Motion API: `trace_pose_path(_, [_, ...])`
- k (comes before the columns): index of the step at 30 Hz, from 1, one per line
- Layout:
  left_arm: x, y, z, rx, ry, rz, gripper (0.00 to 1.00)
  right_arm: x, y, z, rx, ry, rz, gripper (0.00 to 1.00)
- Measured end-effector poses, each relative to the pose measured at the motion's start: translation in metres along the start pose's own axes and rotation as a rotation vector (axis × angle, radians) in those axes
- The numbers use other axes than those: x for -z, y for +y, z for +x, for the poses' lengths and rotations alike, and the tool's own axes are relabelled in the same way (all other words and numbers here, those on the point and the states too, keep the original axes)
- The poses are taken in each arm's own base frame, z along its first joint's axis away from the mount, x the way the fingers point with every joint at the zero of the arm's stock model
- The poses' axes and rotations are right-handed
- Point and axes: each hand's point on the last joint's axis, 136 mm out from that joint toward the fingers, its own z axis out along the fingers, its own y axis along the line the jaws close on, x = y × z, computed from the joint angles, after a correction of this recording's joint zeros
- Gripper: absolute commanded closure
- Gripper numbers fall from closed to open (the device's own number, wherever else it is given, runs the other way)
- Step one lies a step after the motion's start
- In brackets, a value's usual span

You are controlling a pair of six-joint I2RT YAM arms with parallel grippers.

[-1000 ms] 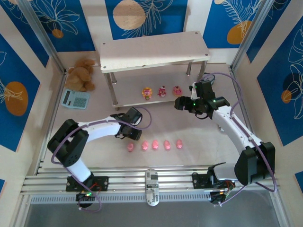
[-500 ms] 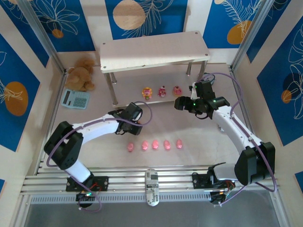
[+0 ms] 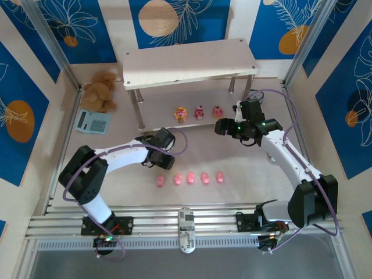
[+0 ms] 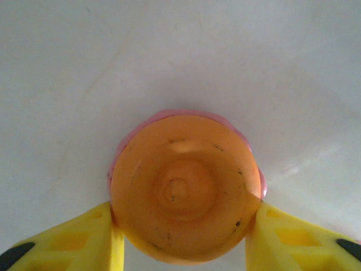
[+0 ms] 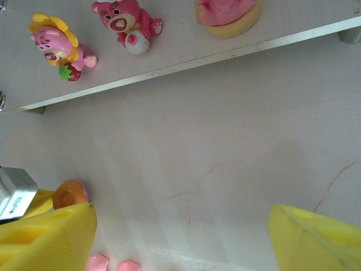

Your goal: Place and organize the plastic toys onto the shelf

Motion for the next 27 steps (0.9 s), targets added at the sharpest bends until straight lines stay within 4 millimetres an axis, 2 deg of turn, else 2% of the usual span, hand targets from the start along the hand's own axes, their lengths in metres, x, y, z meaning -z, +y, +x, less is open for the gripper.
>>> trace_pose_path(2, [-0.005,0.000,0.005,0.003,0.020,0.003,0.43,0.000,-0.001,0.000,-0.001,0.001,0.001,0.20])
trace_pose_path(4, [-0.006,-0.001,0.004,0.011,0.016,0.010,0.35,-0.001,-0.001,0.000,-0.002,0.001,0.002,0.20])
trace_pose_path(7, [-0.008,-0.004,0.002,0.018,0.013,0.025,0.30,-0.001,-0.001,0.000,-0.003,0.001,0.002,0.20])
trace_pose_path(18, [-0.008,-0.007,-0.002,0.015,0.005,0.036,0.27,-0.002,-0.004,0.002,-0.007,0.007,0.007,0.20])
trace_pose_path(27, [-0.006,-0.010,-0.024,0.006,-0.030,0.036,0.27,-0.004,-0.008,0.004,-0.017,0.011,0.008,0.20])
